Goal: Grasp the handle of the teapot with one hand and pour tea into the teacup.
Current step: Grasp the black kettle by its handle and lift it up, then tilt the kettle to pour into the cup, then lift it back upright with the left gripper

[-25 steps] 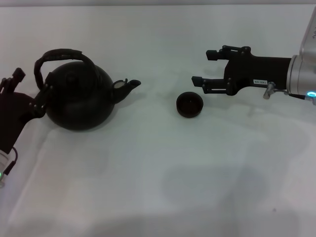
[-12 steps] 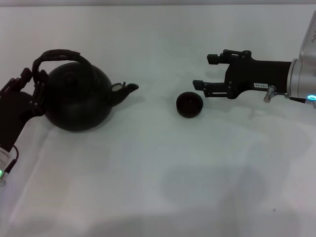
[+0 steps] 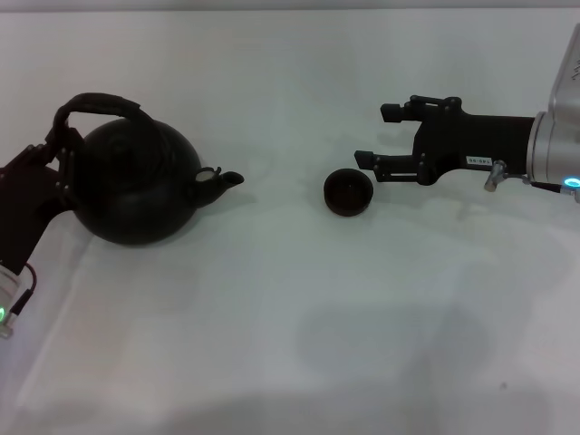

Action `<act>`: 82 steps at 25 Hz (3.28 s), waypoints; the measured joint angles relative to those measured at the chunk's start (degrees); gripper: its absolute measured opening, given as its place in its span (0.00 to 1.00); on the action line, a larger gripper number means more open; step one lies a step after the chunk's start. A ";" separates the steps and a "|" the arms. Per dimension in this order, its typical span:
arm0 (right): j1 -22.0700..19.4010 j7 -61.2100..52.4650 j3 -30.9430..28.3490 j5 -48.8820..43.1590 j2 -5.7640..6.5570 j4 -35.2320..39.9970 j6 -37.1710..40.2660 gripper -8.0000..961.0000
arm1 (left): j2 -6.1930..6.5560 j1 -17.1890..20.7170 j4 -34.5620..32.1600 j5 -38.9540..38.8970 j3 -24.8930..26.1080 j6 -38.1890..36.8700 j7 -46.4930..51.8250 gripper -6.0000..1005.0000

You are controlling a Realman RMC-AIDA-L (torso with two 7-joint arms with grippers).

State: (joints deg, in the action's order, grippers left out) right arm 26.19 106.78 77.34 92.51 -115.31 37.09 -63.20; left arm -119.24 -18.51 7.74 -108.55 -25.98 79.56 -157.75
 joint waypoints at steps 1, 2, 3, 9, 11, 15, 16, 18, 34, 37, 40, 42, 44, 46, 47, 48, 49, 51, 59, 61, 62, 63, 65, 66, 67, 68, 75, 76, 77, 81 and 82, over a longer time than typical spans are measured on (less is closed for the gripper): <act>0.00 0.00 0.00 -0.01 0.00 0.00 0.00 0.88 | 0.00 -0.03 0.00 0.01 -0.05 0.00 -0.06 0.15; 0.00 0.00 0.00 -0.01 0.00 0.00 0.00 0.88 | -0.01 -0.09 -0.01 0.03 -0.12 -0.02 -0.15 0.15; 0.00 0.00 0.00 -0.02 0.00 0.00 0.00 0.88 | 0.00 -0.15 -0.06 0.06 -0.22 -0.05 -0.21 0.15; -0.03 0.26 0.00 0.09 0.00 -0.06 0.07 0.88 | 0.26 -1.00 -0.74 0.15 -0.32 -0.14 0.36 0.15; -0.05 0.58 0.00 0.20 0.00 -0.16 0.17 0.88 | 0.42 -1.47 -1.80 0.05 -0.21 -0.41 1.42 0.15; -0.07 1.00 0.00 0.32 -0.06 -0.27 0.23 0.88 | 0.52 -2.45 -7.61 1.44 -0.60 -2.95 8.63 0.15; -0.08 1.14 0.00 0.36 -0.08 -0.27 0.24 0.88 | 0.52 -2.64 -9.78 2.38 -0.64 -3.59 11.52 0.15; -0.09 1.38 0.00 0.47 -0.14 -0.27 0.26 0.88 | 0.49 -3.04 -14.45 4.75 -0.66 -5.21 17.43 0.15; -0.43 4.62 -1.86 4.94 -0.02 -0.86 0.64 0.88 | -0.17 -4.31 -48.66 21.03 -21.40 -23.02 57.20 0.15; -0.66 4.73 -3.70 5.06 -0.01 -0.63 0.53 0.88 | -0.17 -2.28 -54.96 20.97 -29.70 -27.34 61.83 0.15; -0.75 4.73 -5.72 5.06 0.00 -0.54 0.46 0.88 | 0.05 0.36 -62.11 21.09 -38.52 -32.60 66.12 0.15; -0.78 4.73 -7.06 5.06 0.01 -0.45 0.32 0.88 | 0.22 1.93 -66.21 21.65 -43.13 -35.32 68.12 0.15; -0.81 4.73 -8.39 5.06 0.01 -0.41 0.18 0.88 | 0.24 3.01 -69.46 23.04 -45.91 -36.80 69.86 0.15; -0.86 4.76 -9.94 5.06 0.01 -0.37 -0.10 0.88 | 0.21 3.41 -71.53 25.00 -47.10 -37.47 71.82 0.15; -0.87 4.79 -10.64 5.06 0.01 -0.32 -0.33 0.88 | 0.20 3.51 -72.80 26.84 -47.68 -37.59 73.69 0.15; -0.87 4.84 -11.42 5.09 0.00 -0.24 -0.58 0.88 | 0.20 3.54 -73.71 28.29 -48.11 -37.65 75.18 0.15; -0.87 4.88 -12.23 5.40 0.00 -0.15 -0.87 0.88 | 0.21 3.55 -74.55 29.77 -48.48 -37.67 76.62 0.15; -0.88 5.03 -13.61 6.59 0.01 -0.09 -1.49 0.88 | 0.16 3.57 -76.03 32.19 -49.15 -37.68 78.79 0.15; -1.46 5.10 -20.71 10.71 0.15 -0.09 -3.38 0.88 | 0.21 3.53 -83.77 44.73 -53.42 -37.73 91.12 0.15; -1.50 5.10 -21.69 11.05 0.16 -0.14 -3.79 0.88 | 0.22 3.53 -86.03 48.81 -54.84 -37.72 94.81 0.15; -1.52 5.11 -22.07 11.26 0.16 -0.22 -3.98 0.88 | 0.22 3.49 -86.85 50.52 -55.52 -37.71 96.19 0.15; -1.52 5.14 -22.38 11.50 0.17 -0.30 -4.06 0.88 | 0.23 3.37 -87.70 52.32 -56.19 -37.70 97.76 0.15; -1.52 5.21 -22.77 12.07 0.18 -0.44 -4.14 0.88 | 0.25 2.91 -89.01 55.58 -57.44 -37.47 100.88 0.15; -1.53 5.23 -22.96 12.51 0.18 -0.52 -4.19 0.88 | 0.27 2.65 -89.40 56.99 -57.87 -37.36 102.07 0.15; -1.54 5.23 -23.07 12.86 0.18 -0.59 -4.20 0.88 | 0.29 2.33 -89.71 58.42 -58.33 -37.27 103.28 0.15; -1.57 5.22 -23.18 13.33 0.18 -0.67 -4.21 0.88 | 0.32 2.08 -89.90 59.60 -58.67 -37.20 104.28 0.15; -1.71 5.25 -23.80 13.93 0.18 -0.80 -4.36 0.88 | 0.33 -0.32 -90.24 65.61 -60.63 -36.37 110.23 0.15; -1.71 5.25 -23.80 13.93 0.18 -0.80 -4.37 0.88 | 0.33 -0.58 -90.27 66.12 -61.00 -36.28 110.72 0.15; -1.71 5.24 -23.81 13.93 0.18 -0.80 -4.38 0.88 | 0.33 -0.83 -90.31 66.49 -61.40 -36.10 111.03 0.15; -1.70 5.25 -23.82 13.93 0.18 -0.80 -4.26 0.88 | 0.33 -1.64 -90.35 67.13 -62.83 -35.70 111.53 0.15; -1.69 5.25 -23.82 13.93 0.18 -0.80 -4.20 0.88 | 0.33 -1.81 -90.36 67.15 -63.20 -35.66 111.57 0.15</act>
State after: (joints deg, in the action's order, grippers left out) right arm 24.50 112.03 53.52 106.44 -115.13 36.29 -67.40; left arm -118.91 -20.32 -82.63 -41.39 -89.18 43.90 -46.19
